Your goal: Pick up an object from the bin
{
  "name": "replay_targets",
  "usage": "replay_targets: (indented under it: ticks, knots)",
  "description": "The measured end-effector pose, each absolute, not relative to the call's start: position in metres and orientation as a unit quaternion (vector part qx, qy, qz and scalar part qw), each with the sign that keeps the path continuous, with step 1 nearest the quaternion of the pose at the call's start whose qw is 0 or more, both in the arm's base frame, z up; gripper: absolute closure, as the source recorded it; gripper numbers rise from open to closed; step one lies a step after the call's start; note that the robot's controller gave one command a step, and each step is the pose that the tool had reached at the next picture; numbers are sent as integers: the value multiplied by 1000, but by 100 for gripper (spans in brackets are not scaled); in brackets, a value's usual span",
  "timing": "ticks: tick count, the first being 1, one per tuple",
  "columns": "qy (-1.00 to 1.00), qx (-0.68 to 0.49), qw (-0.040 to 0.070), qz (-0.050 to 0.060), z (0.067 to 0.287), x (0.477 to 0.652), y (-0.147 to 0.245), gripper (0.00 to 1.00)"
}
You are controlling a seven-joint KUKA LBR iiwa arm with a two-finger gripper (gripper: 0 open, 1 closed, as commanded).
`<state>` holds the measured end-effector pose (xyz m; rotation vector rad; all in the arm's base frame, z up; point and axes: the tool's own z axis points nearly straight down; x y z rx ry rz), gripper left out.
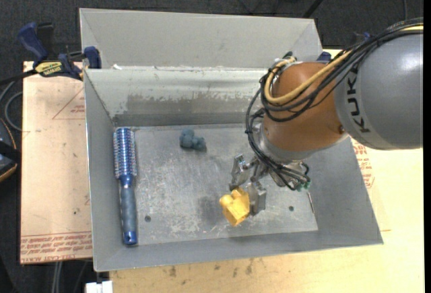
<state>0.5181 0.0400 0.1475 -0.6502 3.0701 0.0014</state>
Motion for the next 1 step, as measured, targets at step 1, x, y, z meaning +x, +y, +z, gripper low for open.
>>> replay_targets:
  ticks: [1]
  knots:
    - [977,-214,4,0,209,509,39,100]
